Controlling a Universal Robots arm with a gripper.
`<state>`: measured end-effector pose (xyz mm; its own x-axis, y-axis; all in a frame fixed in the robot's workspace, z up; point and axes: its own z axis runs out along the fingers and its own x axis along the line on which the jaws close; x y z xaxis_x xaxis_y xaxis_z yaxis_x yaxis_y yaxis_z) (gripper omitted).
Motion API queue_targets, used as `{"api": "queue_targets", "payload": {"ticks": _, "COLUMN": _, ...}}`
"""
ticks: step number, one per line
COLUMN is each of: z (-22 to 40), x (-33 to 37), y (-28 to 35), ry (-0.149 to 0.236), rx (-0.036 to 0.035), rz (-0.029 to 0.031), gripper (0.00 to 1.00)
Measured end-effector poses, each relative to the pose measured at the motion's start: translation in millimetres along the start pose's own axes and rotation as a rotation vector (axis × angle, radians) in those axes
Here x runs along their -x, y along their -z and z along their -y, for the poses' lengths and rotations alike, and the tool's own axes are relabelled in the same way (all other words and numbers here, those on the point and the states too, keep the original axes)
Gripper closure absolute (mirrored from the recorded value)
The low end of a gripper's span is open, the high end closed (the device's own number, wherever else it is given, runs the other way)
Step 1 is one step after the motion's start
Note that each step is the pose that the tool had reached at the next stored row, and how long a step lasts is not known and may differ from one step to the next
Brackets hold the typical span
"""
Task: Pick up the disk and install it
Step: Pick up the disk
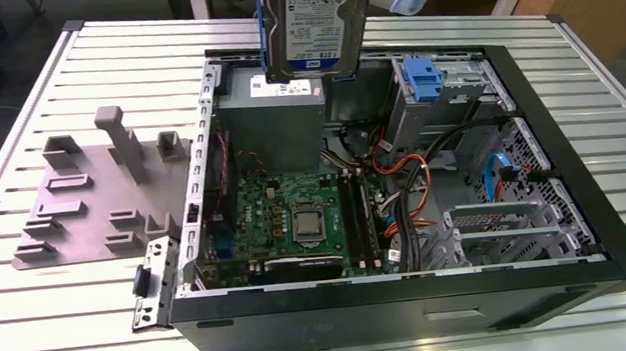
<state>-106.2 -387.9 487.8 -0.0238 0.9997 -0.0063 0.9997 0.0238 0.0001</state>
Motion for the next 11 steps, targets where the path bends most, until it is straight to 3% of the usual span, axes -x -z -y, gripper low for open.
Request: {"api": "queue_targets", "payload": {"ticks": 11, "z": 2.3, "x": 1.1, "y": 0.0, "ry": 0.000, "rx": 0.0000, "rz": 0.0004, "gripper": 0.64}}
